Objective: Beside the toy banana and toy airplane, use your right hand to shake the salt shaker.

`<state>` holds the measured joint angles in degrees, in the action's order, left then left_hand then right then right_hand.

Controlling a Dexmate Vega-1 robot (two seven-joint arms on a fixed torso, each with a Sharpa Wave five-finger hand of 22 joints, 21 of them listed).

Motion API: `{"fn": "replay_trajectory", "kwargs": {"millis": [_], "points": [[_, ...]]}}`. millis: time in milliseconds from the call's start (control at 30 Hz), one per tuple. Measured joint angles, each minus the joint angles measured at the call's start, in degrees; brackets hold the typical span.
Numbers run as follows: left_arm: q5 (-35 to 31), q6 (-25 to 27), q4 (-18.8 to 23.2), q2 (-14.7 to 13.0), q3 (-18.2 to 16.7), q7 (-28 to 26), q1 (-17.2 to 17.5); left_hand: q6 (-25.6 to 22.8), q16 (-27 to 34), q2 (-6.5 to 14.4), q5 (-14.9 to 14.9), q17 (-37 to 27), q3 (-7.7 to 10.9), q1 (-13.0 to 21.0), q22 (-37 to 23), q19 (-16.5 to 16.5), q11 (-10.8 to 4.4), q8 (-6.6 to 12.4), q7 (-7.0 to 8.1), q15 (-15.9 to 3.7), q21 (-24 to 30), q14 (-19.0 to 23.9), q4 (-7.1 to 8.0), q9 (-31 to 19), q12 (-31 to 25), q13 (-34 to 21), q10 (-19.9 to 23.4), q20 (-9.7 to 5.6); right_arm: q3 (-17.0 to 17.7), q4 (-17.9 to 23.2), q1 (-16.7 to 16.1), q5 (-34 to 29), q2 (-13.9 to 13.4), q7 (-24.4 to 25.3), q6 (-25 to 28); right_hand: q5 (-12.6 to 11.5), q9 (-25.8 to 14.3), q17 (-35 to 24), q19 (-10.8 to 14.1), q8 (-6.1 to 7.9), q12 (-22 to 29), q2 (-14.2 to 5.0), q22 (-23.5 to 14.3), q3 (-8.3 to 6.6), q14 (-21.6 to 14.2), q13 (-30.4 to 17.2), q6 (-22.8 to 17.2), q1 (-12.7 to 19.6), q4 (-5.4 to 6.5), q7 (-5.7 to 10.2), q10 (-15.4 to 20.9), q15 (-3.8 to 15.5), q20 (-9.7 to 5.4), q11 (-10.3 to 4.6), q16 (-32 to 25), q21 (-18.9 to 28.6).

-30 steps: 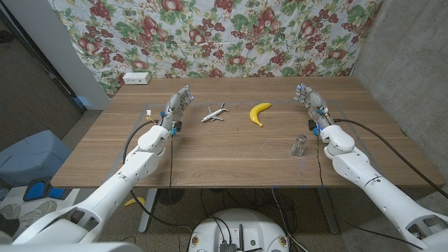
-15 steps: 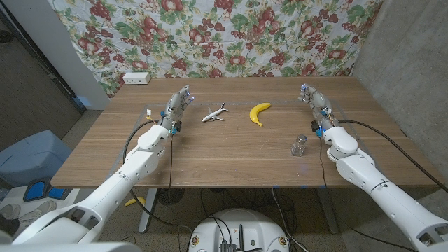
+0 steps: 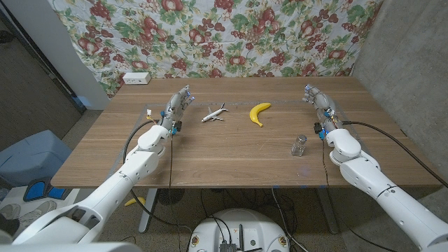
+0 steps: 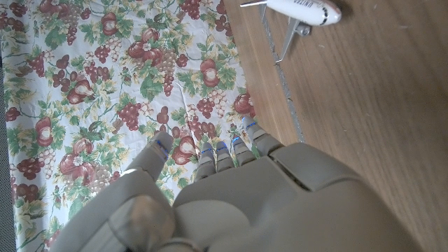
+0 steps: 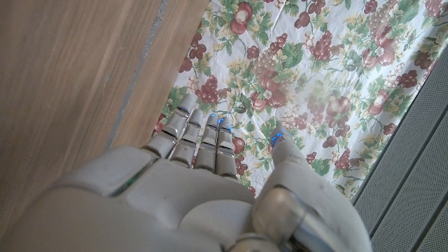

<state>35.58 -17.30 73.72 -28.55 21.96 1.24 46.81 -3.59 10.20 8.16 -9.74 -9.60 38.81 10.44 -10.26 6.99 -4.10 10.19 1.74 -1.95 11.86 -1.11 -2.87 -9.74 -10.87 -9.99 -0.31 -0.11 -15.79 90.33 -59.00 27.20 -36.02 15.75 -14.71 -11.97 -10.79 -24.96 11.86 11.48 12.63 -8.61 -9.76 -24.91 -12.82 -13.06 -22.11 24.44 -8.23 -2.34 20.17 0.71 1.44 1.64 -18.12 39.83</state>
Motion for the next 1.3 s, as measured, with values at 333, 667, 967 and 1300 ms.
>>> {"fn": "replay_trajectory", "kwargs": {"millis": [333, 667, 967, 1300], "points": [[0.16, -0.08, -0.53, 0.27, 0.05, 0.29, -0.30, 0.00, 0.00, 0.00, 0.00, 0.00, -0.18, 0.00, 0.00, 0.00, 0.00, 0.00, 0.00, 0.00, 0.00, 0.00, -0.18, 0.00, 0.00, 0.00, 0.00, 0.00, 0.65, 2.08, -1.42, -1.21, -0.57, 2.02, 1.37, -0.06, 0.00, 0.26, 0.35, 0.00, 0.18, -0.01, 0.00, -0.16, 0.00, 0.00, 0.01, 0.01, -0.16, 0.00, 0.00, 0.00, 0.34, 0.00, 0.00, -0.22], [0.17, -0.15, -0.76, 0.35, 0.12, 0.35, -0.61, 0.00, 0.00, 0.00, 0.00, 0.00, -0.24, 0.00, 0.00, 0.00, 0.01, 0.00, 0.00, 0.00, 0.00, 0.00, -0.24, 0.00, 0.00, 0.00, -0.01, 0.00, 1.47, 4.12, -2.89, -2.11, -1.26, 3.71, 2.89, -0.41, 0.00, 0.26, 0.41, 0.00, 0.17, -0.81, 0.00, -0.32, -0.30, 0.00, 0.01, 0.81, -0.31, 0.00, 0.31, -0.31, 0.41, -0.32, 0.00, -0.62], [0.15, -0.17, -1.01, 0.45, 0.18, 0.35, -0.87, -0.53, 0.00, 0.00, 0.00, 0.00, -0.24, 0.00, 0.00, 0.00, -0.20, 0.00, -0.10, 0.21, 0.00, 0.20, -0.23, 0.00, 0.00, 0.00, 0.20, 0.00, 2.26, 6.14, -4.58, -2.42, -1.91, 5.02, 4.58, -0.41, 0.00, 0.51, 0.41, 0.00, 0.17, 0.00, 0.01, -0.32, -0.30, -0.01, 0.01, 0.00, -0.31, 0.00, 0.31, -0.31, 0.41, -0.32, -0.33, -0.65], [0.15, -0.17, -1.62, 0.65, 0.28, 0.77, -1.23, -0.52, 0.00, 0.30, 0.00, 0.00, -0.23, 0.30, 0.00, 0.00, -0.20, 0.00, -0.10, 0.21, 0.00, 0.20, -0.23, 0.01, 0.00, 0.00, 0.20, 0.00, 3.17, 8.57, -6.85, -3.01, -2.36, 6.93, 6.07, -0.41, 0.00, 0.55, 0.41, 0.00, 0.17, -0.61, 0.01, -0.15, -0.30, 0.29, 0.01, 0.61, -0.49, 0.00, 0.30, -0.31, 0.41, -0.32, -0.32, -0.85]]}}
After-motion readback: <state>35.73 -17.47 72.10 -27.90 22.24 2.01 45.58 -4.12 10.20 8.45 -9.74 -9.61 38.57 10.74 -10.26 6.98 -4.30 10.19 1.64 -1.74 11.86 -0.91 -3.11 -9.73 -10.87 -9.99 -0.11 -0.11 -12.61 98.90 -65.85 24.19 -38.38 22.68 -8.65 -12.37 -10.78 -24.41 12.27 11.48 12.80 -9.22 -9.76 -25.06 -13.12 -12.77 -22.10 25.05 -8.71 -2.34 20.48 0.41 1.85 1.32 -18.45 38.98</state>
